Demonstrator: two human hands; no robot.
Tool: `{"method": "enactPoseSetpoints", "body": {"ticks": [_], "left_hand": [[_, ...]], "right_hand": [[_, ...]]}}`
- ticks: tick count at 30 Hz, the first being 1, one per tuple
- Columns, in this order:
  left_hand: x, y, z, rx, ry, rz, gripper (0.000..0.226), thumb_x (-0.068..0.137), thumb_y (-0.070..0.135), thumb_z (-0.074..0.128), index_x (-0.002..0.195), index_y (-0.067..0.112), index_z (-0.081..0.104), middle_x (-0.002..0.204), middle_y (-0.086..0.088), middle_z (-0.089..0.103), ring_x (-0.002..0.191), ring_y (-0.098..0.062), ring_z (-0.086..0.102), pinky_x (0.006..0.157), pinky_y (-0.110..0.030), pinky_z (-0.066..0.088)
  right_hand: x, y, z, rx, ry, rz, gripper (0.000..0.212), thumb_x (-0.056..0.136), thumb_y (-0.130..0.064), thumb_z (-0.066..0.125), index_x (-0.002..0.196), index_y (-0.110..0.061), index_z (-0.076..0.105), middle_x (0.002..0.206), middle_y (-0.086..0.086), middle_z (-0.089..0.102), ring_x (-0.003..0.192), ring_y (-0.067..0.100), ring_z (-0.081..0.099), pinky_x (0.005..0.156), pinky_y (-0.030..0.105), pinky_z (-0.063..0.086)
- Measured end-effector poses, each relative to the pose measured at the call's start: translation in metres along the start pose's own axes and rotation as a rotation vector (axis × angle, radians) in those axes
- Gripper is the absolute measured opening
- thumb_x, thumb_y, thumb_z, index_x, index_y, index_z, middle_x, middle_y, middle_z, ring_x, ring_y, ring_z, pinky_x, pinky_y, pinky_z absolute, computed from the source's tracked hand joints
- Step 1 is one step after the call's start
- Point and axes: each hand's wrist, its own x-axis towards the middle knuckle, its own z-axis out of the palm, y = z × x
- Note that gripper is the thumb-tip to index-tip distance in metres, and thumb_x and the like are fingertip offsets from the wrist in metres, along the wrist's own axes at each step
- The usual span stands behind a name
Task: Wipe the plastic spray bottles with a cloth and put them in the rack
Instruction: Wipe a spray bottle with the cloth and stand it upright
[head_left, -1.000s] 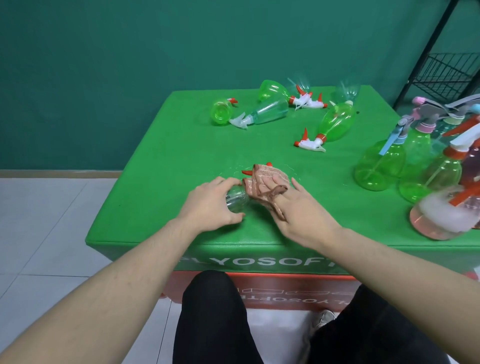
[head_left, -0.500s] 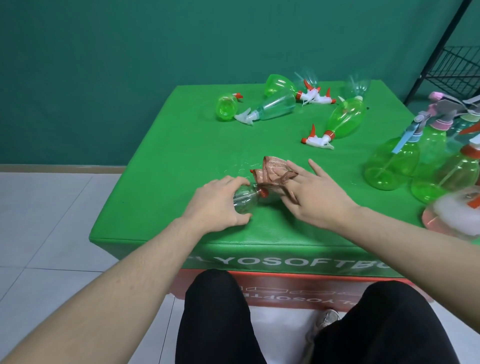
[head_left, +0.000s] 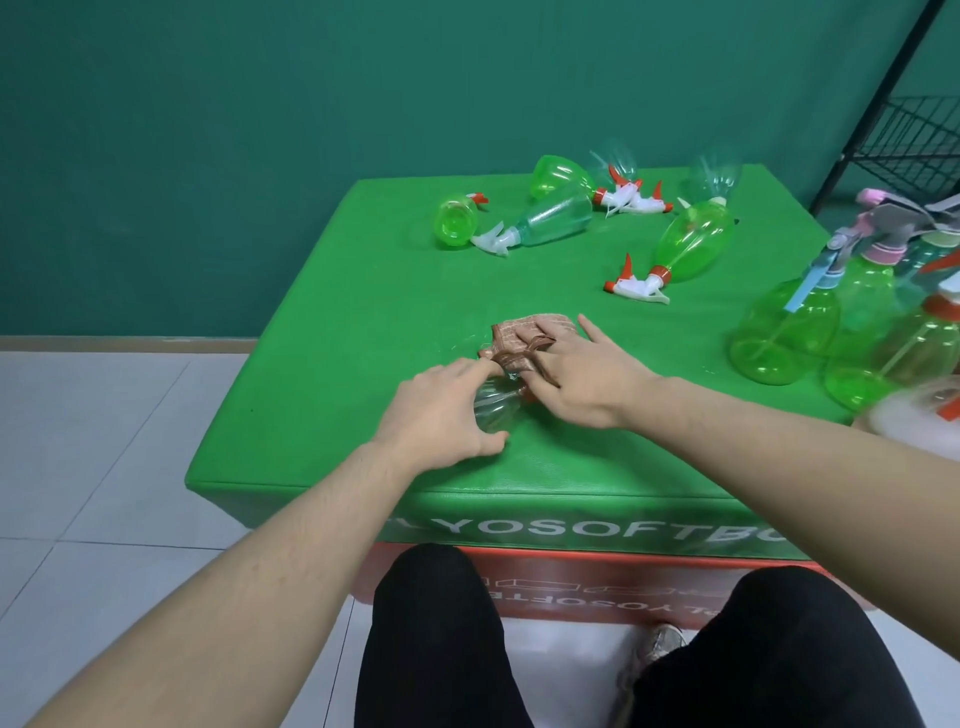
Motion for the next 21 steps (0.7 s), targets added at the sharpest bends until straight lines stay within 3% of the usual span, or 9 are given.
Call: {"method": "enactPoseSetpoints", "body": {"ticks": [5,8,18,21], "left_hand": [[-0.002,-0.001,0.002,-0.019,0.0,-0.001,0.075,0.079,0.057,0.073,0.144,0.033,0.045,0.138,0.01,0.056,0.111,-0.009,0.055,0.09,-0.028,0.049],[-0.005,0.0,0.004,0.003,0.021,0.019,0.076,0.08,0.059,0.072,0.146,0.033,0.043,0.143,0.011,0.053,0.122,-0.011,0.054,0.099,-0.031,0.047],[-0.003,-0.001,0.007,0.032,0.034,0.041,0.074,0.082,0.06,0.069,0.145,0.03,0.044,0.14,0.011,0.055,0.123,-0.012,0.054,0.103,-0.032,0.045],[-0.002,-0.001,0.007,0.03,0.043,0.032,0.073,0.081,0.06,0.069,0.144,0.031,0.045,0.139,0.011,0.056,0.122,-0.012,0.055,0.101,-0.032,0.045]], "right_hand": [[-0.018,0.002,-0.01,-0.131,-0.008,0.048,0.062,0.105,-0.049,0.016,0.138,-0.015,0.056,0.154,0.016,0.046,0.155,0.028,0.017,0.127,0.052,0.001],[-0.019,-0.003,-0.016,-0.169,-0.028,0.046,0.062,0.105,-0.048,0.017,0.143,-0.015,0.054,0.154,0.013,0.046,0.153,0.027,0.023,0.126,0.053,0.002],[0.0,-0.008,-0.008,0.037,-0.053,0.078,0.046,0.105,-0.033,0.029,0.124,-0.012,0.065,0.143,0.01,0.055,0.138,0.027,0.044,0.125,0.052,0.012],[0.01,-0.009,-0.006,0.076,-0.044,0.073,0.044,0.106,-0.032,0.028,0.119,-0.013,0.066,0.135,0.011,0.059,0.129,0.028,0.049,0.121,0.049,0.023]]}}
